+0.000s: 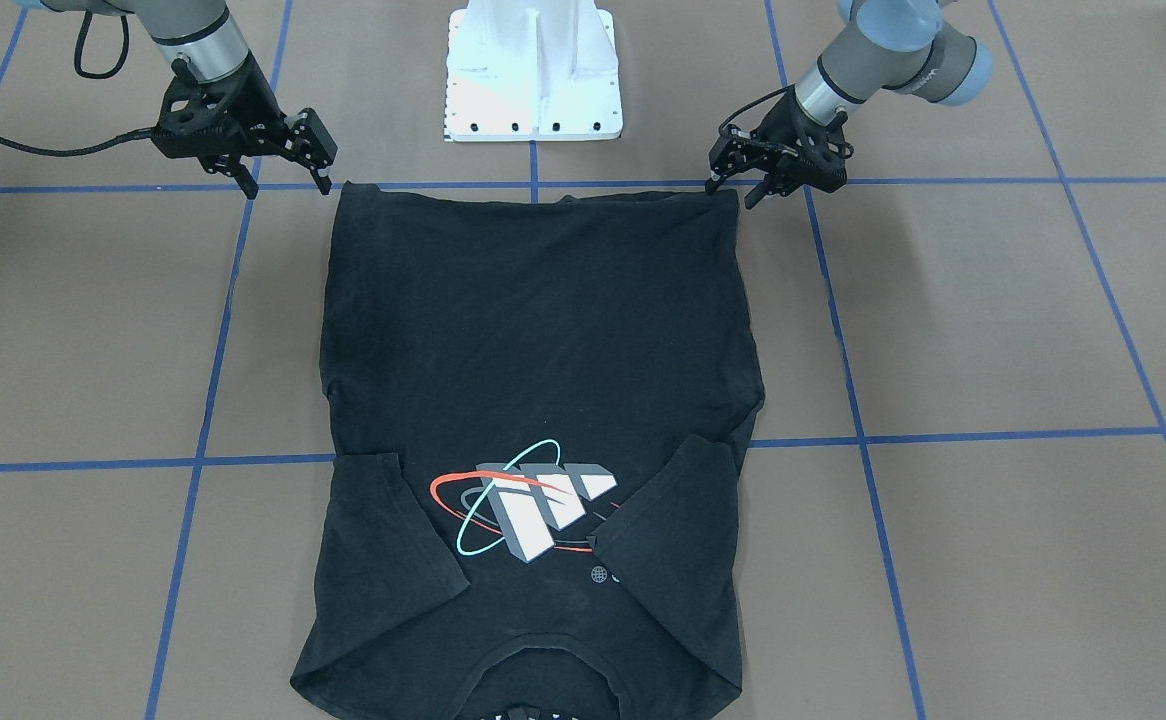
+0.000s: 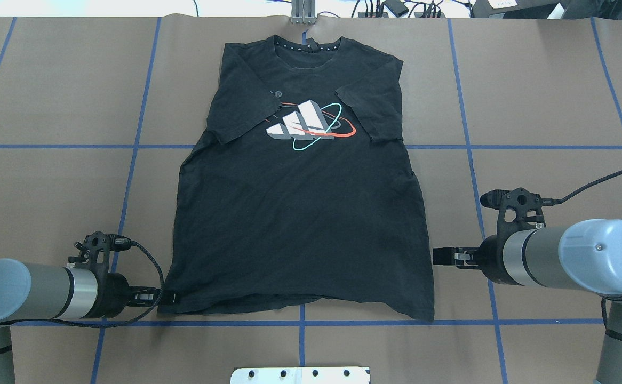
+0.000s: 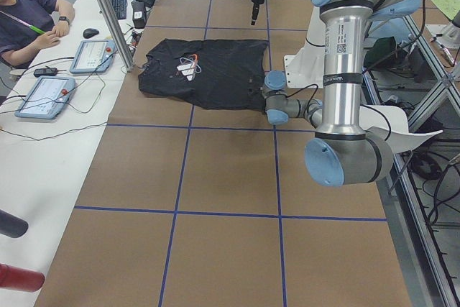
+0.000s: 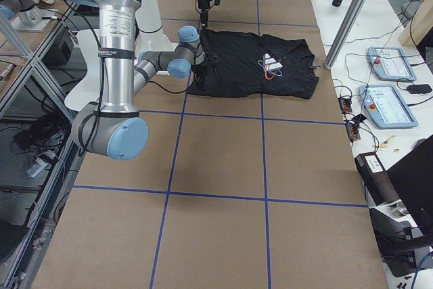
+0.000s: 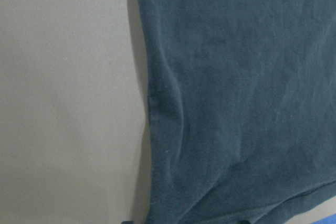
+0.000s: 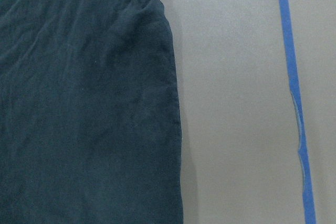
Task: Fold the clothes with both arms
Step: 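Close both grippers on the hem corners of the black shirt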
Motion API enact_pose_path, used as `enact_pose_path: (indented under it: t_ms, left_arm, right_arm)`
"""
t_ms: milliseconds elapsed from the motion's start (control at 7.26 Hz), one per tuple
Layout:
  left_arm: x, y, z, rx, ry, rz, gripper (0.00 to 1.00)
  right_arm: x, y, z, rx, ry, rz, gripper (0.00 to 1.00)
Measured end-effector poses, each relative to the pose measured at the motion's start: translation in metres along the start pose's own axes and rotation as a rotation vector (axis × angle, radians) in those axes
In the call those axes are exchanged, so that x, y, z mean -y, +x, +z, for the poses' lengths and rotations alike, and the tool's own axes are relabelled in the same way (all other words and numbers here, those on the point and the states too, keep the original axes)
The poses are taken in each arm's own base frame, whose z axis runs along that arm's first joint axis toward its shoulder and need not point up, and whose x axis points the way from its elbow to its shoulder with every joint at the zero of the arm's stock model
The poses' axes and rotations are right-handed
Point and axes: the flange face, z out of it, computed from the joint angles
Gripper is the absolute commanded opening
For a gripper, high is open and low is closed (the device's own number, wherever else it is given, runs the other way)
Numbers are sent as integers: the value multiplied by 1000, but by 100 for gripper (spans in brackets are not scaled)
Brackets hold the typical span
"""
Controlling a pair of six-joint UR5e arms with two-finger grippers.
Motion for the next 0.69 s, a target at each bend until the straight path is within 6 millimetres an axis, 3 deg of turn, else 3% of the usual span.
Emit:
enact_pose_path:
  t_ms: [138, 688]
  left_arm:
    - [0, -3, 4, 8, -3, 1, 70]
    - [-2, -4, 6, -9, -7, 4, 37]
  right_arm:
    - [0, 0, 0, 0, 0, 0, 100]
    - [0, -1, 0, 1, 0, -1, 100]
